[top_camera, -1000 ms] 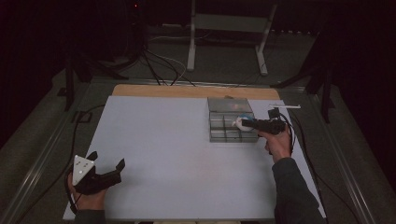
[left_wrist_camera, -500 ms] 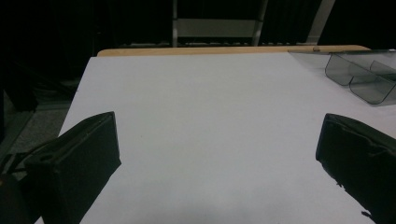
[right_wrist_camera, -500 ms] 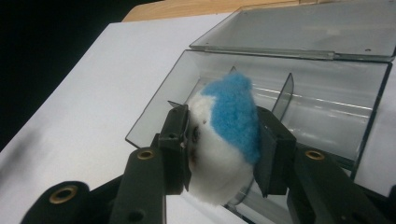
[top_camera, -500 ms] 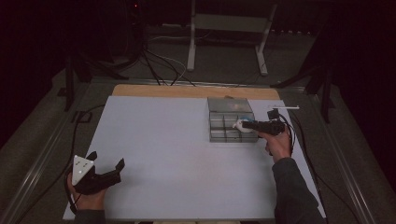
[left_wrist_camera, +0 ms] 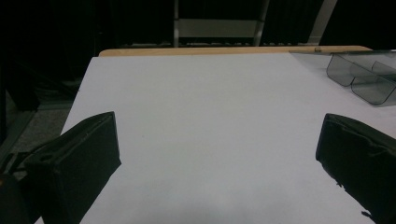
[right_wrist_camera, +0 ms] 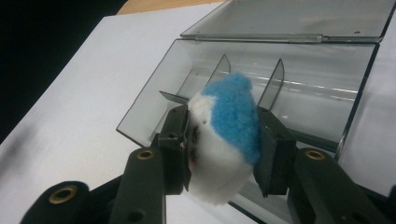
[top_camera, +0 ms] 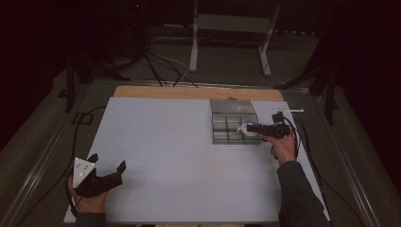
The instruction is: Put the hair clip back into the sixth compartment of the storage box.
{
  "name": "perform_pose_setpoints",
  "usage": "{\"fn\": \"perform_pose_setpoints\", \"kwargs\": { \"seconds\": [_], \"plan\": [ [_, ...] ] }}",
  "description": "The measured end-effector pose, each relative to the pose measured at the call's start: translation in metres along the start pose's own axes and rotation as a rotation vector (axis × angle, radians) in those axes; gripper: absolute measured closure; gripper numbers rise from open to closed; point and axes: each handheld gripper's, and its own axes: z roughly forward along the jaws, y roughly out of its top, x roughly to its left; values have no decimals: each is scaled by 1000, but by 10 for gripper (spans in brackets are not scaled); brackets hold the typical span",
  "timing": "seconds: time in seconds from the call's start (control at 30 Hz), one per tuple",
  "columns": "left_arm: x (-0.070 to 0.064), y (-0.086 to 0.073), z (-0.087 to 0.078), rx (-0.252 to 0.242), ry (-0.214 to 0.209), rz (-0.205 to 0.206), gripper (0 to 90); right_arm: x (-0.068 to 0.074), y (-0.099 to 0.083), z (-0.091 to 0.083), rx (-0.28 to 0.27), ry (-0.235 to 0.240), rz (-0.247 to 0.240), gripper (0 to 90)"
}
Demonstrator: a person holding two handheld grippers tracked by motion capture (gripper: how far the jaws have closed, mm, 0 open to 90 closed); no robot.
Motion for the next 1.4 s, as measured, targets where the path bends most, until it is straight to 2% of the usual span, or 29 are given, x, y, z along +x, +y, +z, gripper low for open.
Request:
{"fn": "perform_pose_setpoints", "kwargs": {
  "seconds": [0.33, 0.8, 0.93, 1.2, 1.27, 1.4],
  "plan": [
    [0, 0, -1, -1, 3, -4, 8, -2, -2, 3, 18, -3, 4, 598],
    [0, 0, -1, -1, 8, -4, 8, -7, -4, 7, 53, -42, 24, 577],
    [0, 0, -1, -1, 9, -5, 8, -6, -4, 8, 79, -68, 14, 550],
    [0, 0, -1, 1, 11, -3, 8, 4, -3, 8, 80, -191, -69, 389],
    [0, 0, -1, 0, 11, -4, 8, 7, -2, 9, 75, -216, -95, 350],
    [0, 0, -1, 0, 14, -3, 8, 11, -1, 7, 41, -250, -109, 291]
  ]
}}
